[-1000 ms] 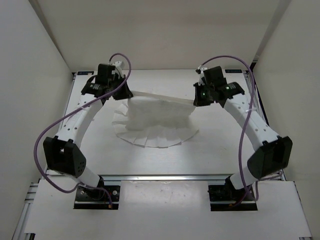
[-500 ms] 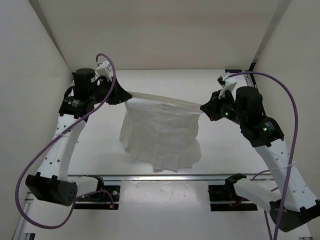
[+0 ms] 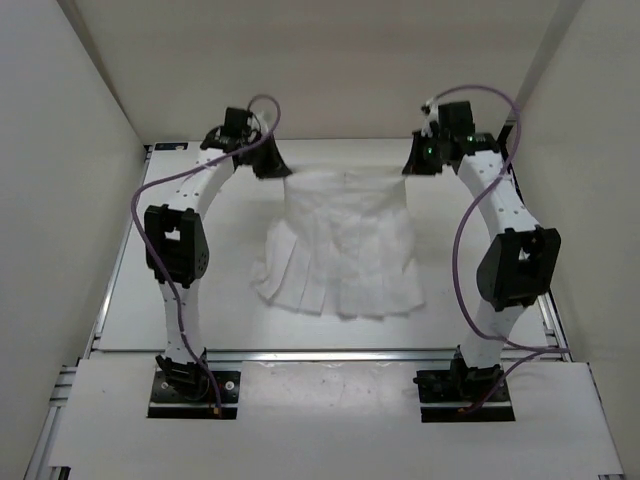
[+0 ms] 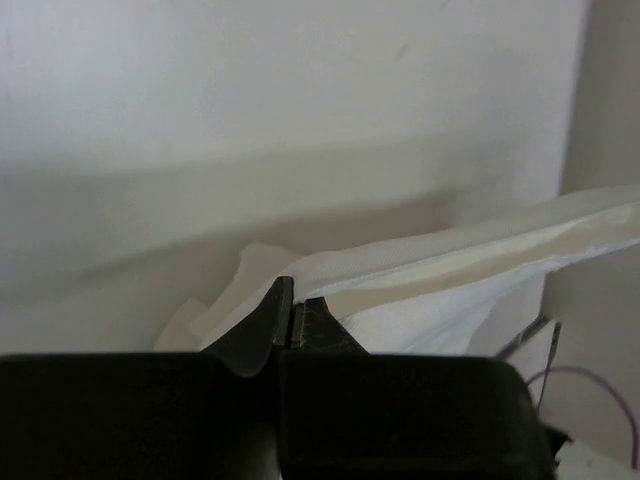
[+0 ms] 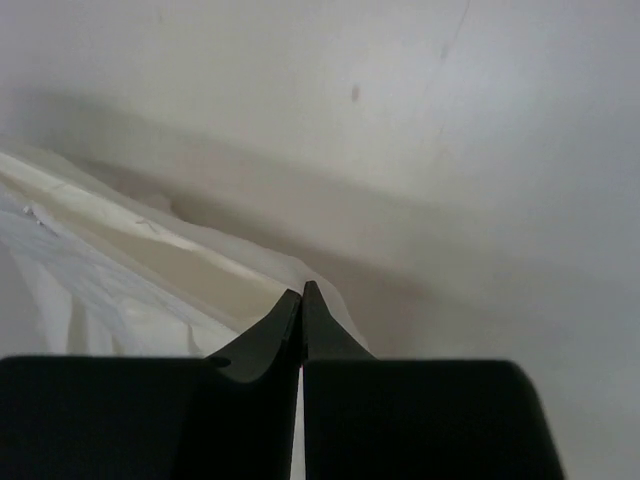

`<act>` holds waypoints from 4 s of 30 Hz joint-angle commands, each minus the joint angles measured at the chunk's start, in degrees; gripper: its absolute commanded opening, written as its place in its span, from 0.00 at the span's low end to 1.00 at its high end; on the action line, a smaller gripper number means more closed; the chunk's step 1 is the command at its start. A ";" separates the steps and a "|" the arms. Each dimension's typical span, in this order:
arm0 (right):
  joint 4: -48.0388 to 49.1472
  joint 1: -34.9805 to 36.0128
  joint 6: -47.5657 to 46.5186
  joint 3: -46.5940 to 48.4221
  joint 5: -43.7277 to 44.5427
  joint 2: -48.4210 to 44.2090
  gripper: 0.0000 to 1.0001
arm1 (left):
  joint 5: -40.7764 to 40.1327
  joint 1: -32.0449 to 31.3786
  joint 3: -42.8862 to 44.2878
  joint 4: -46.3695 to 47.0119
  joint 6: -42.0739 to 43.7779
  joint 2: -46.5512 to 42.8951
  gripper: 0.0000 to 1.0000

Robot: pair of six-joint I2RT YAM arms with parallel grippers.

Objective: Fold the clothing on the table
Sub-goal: Flatten the skirt out, then fold the skirt

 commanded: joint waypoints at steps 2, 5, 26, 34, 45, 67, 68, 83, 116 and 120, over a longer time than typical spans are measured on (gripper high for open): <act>-0.68 -1.17 -7.11 25.32 16.90 2.67 0.00 | -3.30 3.23 26.00 7.29 -7.09 -1.12 0.00; 5.46 -2.05 -5.53 25.46 14.38 -2.56 0.00 | 2.85 7.09 23.56 16.90 -13.27 -6.30 0.00; -4.87 9.39 7.75 -54.00 -8.29 -46.61 0.00 | -0.04 -4.59 -76.26 23.44 -19.69 -55.15 0.00; -14.12 8.74 5.89 -57.00 -13.76 -48.74 0.00 | 1.01 -1.42 -80.42 18.33 -19.35 -62.03 0.00; -15.97 10.25 5.10 -53.67 -16.04 -46.27 0.00 | 2.87 -1.33 -77.26 15.70 -21.11 -68.18 0.00; -1.92 0.77 2.02 -33.71 -12.97 -23.96 0.00 | -6.01 -0.98 -46.70 26.06 -15.39 -33.75 0.00; -1.04 0.41 1.59 -33.01 -12.88 -22.82 0.00 | -6.45 -1.24 -45.98 26.15 -15.04 -31.65 0.00; -10.60 16.83 9.67 -41.26 -8.22 -43.52 0.00 | -11.03 -5.90 -55.02 11.40 -16.61 -60.35 0.00; -2.18 3.75 -0.43 -29.66 -2.42 -18.31 0.00 | -22.45 -1.68 -49.57 4.45 -16.53 -57.88 0.00; -1.29 4.01 -1.31 -31.25 -3.03 -20.34 0.00 | -24.20 -0.10 -53.43 0.76 -18.46 -64.84 0.00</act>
